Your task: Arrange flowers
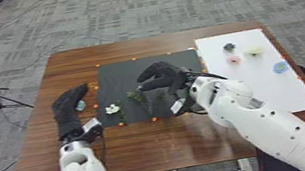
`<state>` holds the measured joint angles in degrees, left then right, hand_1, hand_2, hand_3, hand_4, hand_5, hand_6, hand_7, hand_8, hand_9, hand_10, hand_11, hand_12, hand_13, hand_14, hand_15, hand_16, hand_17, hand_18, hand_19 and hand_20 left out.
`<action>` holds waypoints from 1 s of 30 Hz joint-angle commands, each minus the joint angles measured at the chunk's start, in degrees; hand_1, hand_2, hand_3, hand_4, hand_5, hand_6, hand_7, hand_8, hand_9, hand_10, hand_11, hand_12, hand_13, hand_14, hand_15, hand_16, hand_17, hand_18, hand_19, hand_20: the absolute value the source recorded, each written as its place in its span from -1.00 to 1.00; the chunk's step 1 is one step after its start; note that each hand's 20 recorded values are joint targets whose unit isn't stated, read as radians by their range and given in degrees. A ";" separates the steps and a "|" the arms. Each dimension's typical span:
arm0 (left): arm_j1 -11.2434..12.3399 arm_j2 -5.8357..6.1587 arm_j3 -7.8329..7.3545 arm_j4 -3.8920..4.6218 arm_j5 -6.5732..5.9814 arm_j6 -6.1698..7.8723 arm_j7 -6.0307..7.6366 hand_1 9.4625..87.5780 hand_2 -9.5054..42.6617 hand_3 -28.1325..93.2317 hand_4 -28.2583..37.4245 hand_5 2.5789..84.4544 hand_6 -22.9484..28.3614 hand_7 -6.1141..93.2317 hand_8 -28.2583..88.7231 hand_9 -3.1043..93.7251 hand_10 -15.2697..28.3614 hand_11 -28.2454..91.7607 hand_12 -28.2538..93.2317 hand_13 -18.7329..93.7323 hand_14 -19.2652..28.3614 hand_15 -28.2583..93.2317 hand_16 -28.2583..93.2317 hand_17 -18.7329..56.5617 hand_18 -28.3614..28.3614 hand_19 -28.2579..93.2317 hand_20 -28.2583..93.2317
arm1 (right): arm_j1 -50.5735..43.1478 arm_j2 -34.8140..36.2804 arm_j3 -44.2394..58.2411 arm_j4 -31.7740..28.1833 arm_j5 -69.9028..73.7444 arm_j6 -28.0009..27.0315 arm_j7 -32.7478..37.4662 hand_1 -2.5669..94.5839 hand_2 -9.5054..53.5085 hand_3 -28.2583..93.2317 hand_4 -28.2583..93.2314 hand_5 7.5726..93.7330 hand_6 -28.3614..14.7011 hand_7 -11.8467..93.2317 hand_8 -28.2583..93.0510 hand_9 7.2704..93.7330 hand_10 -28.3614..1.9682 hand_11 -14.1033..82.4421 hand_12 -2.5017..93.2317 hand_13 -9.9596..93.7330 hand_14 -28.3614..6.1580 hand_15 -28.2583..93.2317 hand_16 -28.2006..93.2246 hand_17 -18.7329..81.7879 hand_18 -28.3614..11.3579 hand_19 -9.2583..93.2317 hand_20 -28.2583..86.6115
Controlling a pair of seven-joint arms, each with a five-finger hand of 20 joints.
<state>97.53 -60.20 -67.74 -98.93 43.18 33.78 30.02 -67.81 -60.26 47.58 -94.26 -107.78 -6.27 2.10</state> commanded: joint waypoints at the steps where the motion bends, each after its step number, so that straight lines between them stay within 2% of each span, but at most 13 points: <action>1: 3.02 -1.28 -0.29 -4.09 2.46 -1.20 -2.57 -0.55 -0.88 0.69 -0.80 0.46 -0.20 -0.23 -0.73 0.21 0.21 -0.05 -0.29 0.09 0.38 -0.14 -0.48 -0.32 0.42 -0.24 -0.13 | 0.56 0.50 -0.67 -1.09 -0.73 -0.85 0.03 -0.52 -0.52 0.62 -0.85 0.05 0.17 -0.54 -0.68 -0.06 -0.19 -0.59 -0.70 0.21 -0.35 -0.14 -0.09 -0.13 -0.59 0.11 0.17; 2: 3.16 -0.13 -0.91 -4.99 3.69 0.23 -3.98 -0.55 -0.88 0.68 -0.80 0.46 -0.20 -0.23 -0.73 0.21 0.21 -0.05 -0.29 0.09 0.38 -0.14 -0.48 -0.32 0.42 -0.24 -0.12 | 0.34 0.57 -0.50 -1.09 -0.91 -1.15 0.01 -0.53 -0.52 0.62 -0.85 0.05 0.17 -0.53 -0.68 -0.06 -0.19 -0.59 -0.69 0.21 -0.35 -0.14 -0.09 -0.13 -0.59 0.11 0.17; 3: 3.81 0.92 -2.12 -5.64 4.43 -0.54 -4.51 -0.54 -0.84 0.66 -0.81 0.46 -0.19 -0.23 -0.73 0.21 0.22 -0.05 -0.29 0.10 0.39 -0.13 -0.48 -0.32 0.43 -0.22 -0.12 | 0.11 0.75 -0.47 -1.18 -0.89 -1.31 0.15 -0.53 -0.52 0.62 -0.85 0.05 0.17 -0.53 -0.68 -0.06 -0.19 -0.59 -0.69 0.21 -0.35 -0.14 -0.09 -0.13 -0.59 0.11 0.17; 4: 4.72 1.87 -3.80 -6.70 5.51 -1.61 -6.33 -0.54 -0.82 0.66 -0.81 0.46 -0.19 -0.23 -0.73 0.21 0.23 -0.04 -0.30 0.11 0.40 -0.12 -0.48 -0.32 0.44 -0.21 -0.11 | -0.10 0.88 -0.34 -1.20 -0.88 -1.51 0.24 -0.53 -0.52 0.63 -0.85 0.05 0.17 -0.53 -0.68 -0.06 -0.19 -0.59 -0.69 0.22 -0.35 -0.14 -0.09 -0.13 -0.59 0.11 0.17; 6: 6.69 3.90 -6.03 -8.57 7.24 -0.73 -7.35 -0.51 -0.77 0.63 -0.79 0.47 -0.17 -0.25 -0.73 0.22 0.23 -0.04 -0.30 0.12 0.42 -0.10 -0.48 -0.32 0.45 -0.18 -0.09 | -0.42 1.04 -0.19 -1.36 -0.97 -2.00 0.45 -0.54 -0.52 0.63 -0.85 0.05 0.18 -0.53 -0.68 -0.06 -0.18 -0.59 -0.69 0.22 -0.35 -0.14 -0.09 -0.13 -0.59 0.11 0.17; 8: 9.45 5.01 -9.69 -10.23 9.31 -2.49 -9.09 -0.51 -0.75 0.62 -0.78 0.47 -0.16 -0.26 -0.72 0.22 0.25 -0.04 -0.30 0.13 0.43 -0.08 -0.49 -0.32 0.46 -0.15 -0.09 | -0.56 1.13 -0.07 -1.33 -1.05 -2.09 0.49 -0.55 -0.51 0.63 -0.85 0.06 0.18 -0.52 -0.68 -0.05 -0.19 -0.59 -0.69 0.22 -0.35 -0.14 -0.09 -0.13 -0.59 0.11 0.17; 11: 13.10 6.61 -13.39 -11.13 8.89 -1.66 -8.26 -0.51 -0.75 0.62 -0.76 0.48 -0.15 -0.28 -0.72 0.23 0.28 -0.04 -0.29 0.13 0.46 -0.07 -0.49 -0.32 0.47 -0.14 -0.09 | -0.75 0.96 0.31 -1.22 -1.19 -2.68 0.53 -0.54 -0.49 0.61 -0.85 0.06 0.19 -0.52 -0.69 -0.05 -0.19 -0.59 -0.69 0.22 -0.35 -0.14 -0.09 -0.13 -0.59 0.11 0.17; 14: 15.13 6.70 -15.24 -10.88 5.21 1.34 -6.43 -0.51 -0.75 0.62 -0.75 0.48 -0.14 -0.29 -0.71 0.24 0.30 -0.05 -0.29 0.13 0.47 -0.06 -0.50 -0.32 0.47 -0.14 -0.09 | -0.91 0.91 0.60 -1.20 -1.40 -3.31 0.50 -0.54 -0.48 0.59 -0.84 0.06 0.19 -0.53 -0.69 -0.05 -0.18 -0.59 -0.69 0.22 -0.36 -0.14 -0.09 -0.13 -0.59 0.11 0.17; 15: 14.73 6.69 -15.04 -10.20 4.31 2.23 -5.63 -0.51 -0.75 0.62 -0.75 0.49 -0.14 -0.30 -0.70 0.24 0.31 -0.05 -0.29 0.13 0.47 -0.06 -0.50 -0.32 0.47 -0.14 -0.09 | -0.71 1.48 0.17 -1.47 -0.90 -2.76 0.87 -0.54 -0.47 0.58 -0.83 0.06 0.19 -0.53 -0.69 -0.05 -0.18 -0.59 -0.69 0.22 -0.36 -0.14 -0.09 -0.14 -0.59 0.11 0.17; 17: 15.30 6.24 -15.66 -9.73 3.50 2.73 -5.59 -0.50 -0.75 0.62 -0.75 0.49 -0.14 -0.30 -0.70 0.25 0.32 -0.06 -0.29 0.13 0.49 -0.05 -0.50 -0.33 0.47 -0.14 -0.09 | -0.87 1.36 0.36 -1.43 -1.16 -3.21 0.82 -0.54 -0.47 0.56 -0.83 0.06 0.19 -0.53 -0.68 -0.05 -0.17 -0.59 -0.69 0.22 -0.37 -0.14 -0.10 -0.14 -0.59 0.11 0.17; 20: 14.82 6.38 -14.90 -8.43 2.28 3.29 -5.40 -0.50 -0.75 0.62 -0.75 0.50 -0.14 -0.31 -0.70 0.25 0.33 -0.06 -0.28 0.13 0.49 -0.05 -0.50 -0.33 0.47 -0.13 -0.09 | -0.77 1.27 0.30 -1.37 -1.30 -3.57 0.63 -0.53 -0.45 0.54 -0.81 0.06 0.19 -0.53 -0.68 -0.05 -0.16 -0.59 -0.69 0.21 -0.37 -0.13 -0.10 -0.14 -0.59 0.12 0.17; 25: 13.05 6.69 -13.56 -6.62 3.46 1.79 -7.88 -0.50 -0.75 0.62 -0.75 0.50 -0.14 -0.32 -0.69 0.26 0.34 -0.07 -0.28 0.13 0.50 -0.05 -0.50 -0.34 0.48 -0.13 -0.10 | -0.68 1.25 0.07 -1.61 -1.48 -4.35 0.44 -0.53 -0.45 0.52 -0.80 0.06 0.19 -0.54 -0.68 -0.05 -0.15 -0.59 -0.69 0.21 -0.38 -0.12 -0.11 -0.14 -0.59 0.12 0.17; 30: 9.02 7.28 -10.78 -4.72 4.30 -0.29 -9.93 -0.50 -0.75 0.62 -0.76 0.51 -0.14 -0.33 -0.69 0.26 0.35 -0.07 -0.28 0.13 0.51 -0.04 -0.50 -0.34 0.48 -0.13 -0.10 | -0.28 1.36 -0.46 -1.68 -1.62 -4.76 0.28 -0.53 -0.44 0.51 -0.79 0.06 0.19 -0.55 -0.68 -0.05 -0.15 -0.59 -0.69 0.20 -0.38 -0.12 -0.11 -0.14 -0.58 0.12 0.16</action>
<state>111.08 -53.02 -81.34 -105.31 46.07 36.53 23.29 -68.49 -59.07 47.68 -95.10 -108.43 -10.03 2.72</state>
